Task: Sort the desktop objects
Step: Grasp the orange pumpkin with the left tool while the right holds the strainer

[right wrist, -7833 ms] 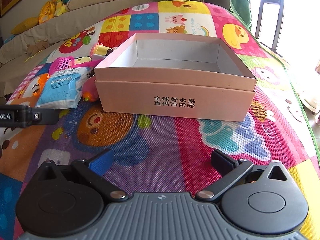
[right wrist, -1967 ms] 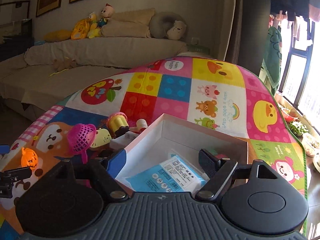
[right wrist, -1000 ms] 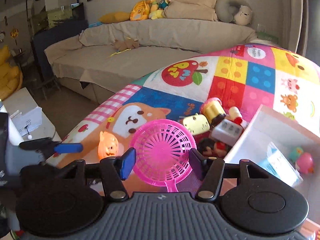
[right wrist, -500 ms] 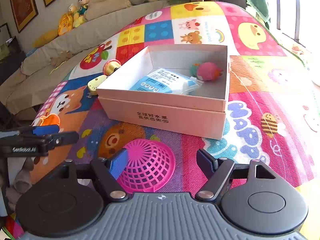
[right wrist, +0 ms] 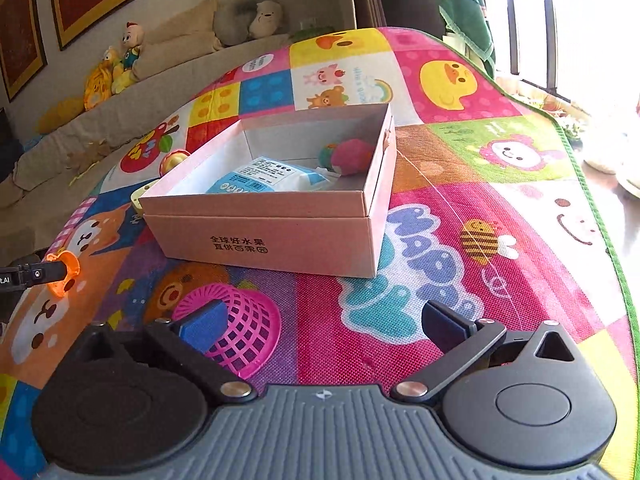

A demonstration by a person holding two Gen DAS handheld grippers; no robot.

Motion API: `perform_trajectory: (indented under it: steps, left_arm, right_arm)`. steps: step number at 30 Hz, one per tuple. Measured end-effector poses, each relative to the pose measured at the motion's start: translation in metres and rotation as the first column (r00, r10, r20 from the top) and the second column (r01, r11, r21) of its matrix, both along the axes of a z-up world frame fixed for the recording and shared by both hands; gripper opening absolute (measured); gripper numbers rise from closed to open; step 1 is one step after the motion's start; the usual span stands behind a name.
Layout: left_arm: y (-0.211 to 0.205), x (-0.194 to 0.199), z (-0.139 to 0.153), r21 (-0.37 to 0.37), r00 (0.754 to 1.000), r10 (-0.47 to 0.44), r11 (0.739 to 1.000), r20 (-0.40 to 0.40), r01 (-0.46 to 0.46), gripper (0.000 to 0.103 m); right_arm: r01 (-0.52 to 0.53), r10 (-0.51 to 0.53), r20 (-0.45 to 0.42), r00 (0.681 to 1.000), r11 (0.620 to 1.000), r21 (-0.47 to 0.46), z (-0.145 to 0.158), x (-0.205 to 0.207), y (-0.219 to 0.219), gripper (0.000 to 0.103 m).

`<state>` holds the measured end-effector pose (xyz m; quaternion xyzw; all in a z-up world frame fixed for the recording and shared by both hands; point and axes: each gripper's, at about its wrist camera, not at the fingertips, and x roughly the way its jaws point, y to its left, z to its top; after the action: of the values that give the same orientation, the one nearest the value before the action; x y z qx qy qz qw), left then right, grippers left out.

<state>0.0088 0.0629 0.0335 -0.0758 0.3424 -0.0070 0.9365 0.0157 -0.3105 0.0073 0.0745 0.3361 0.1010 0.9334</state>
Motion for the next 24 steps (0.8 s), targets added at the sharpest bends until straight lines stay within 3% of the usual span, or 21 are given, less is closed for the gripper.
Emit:
perform_trajectory:
  steps: [4,8,11,14,18,22,24]
  left_arm:
    - [-0.020,-0.007,-0.001,-0.030,0.991,-0.130,0.991,0.041,0.132,0.101]
    - [-0.047,-0.017,0.000,-0.015,0.958,-0.276,0.960,0.083,0.278,0.101]
    - [-0.050,-0.020,0.002,0.044,0.962,-0.250,0.968,0.108,0.247,0.101]
    - [-0.035,-0.018,0.004,0.055,0.975,-0.186,0.982,0.120,0.181,0.101]
    - [-0.010,-0.004,0.002,0.107,0.990,-0.113,0.989,0.088,0.104,0.101]
    - [0.007,0.019,-0.011,0.064,0.998,-0.064,0.996,0.012,0.064,0.101]
    - [0.002,0.022,-0.015,0.028,0.996,-0.088,0.996,-0.009,0.088,0.101]
  right_arm:
    - [0.045,-0.044,-0.022,0.999,0.998,0.040,-0.004,0.004,-0.007,0.103]
    - [0.058,-0.056,-0.032,0.998,0.997,0.051,-0.007,0.005,-0.009,0.103]
    - [0.055,-0.054,-0.034,0.998,0.998,0.035,-0.008,0.006,-0.006,0.103]
    - [0.054,-0.053,-0.035,0.998,0.998,0.025,-0.008,0.006,-0.005,0.103]
    - [0.050,-0.050,-0.036,0.998,0.999,0.017,-0.009,0.006,-0.003,0.103]
    - [0.044,-0.044,-0.040,0.998,0.999,-0.003,-0.009,0.007,0.000,0.103]
    - [0.036,-0.036,-0.045,0.998,0.999,-0.015,-0.009,0.008,0.002,0.103]
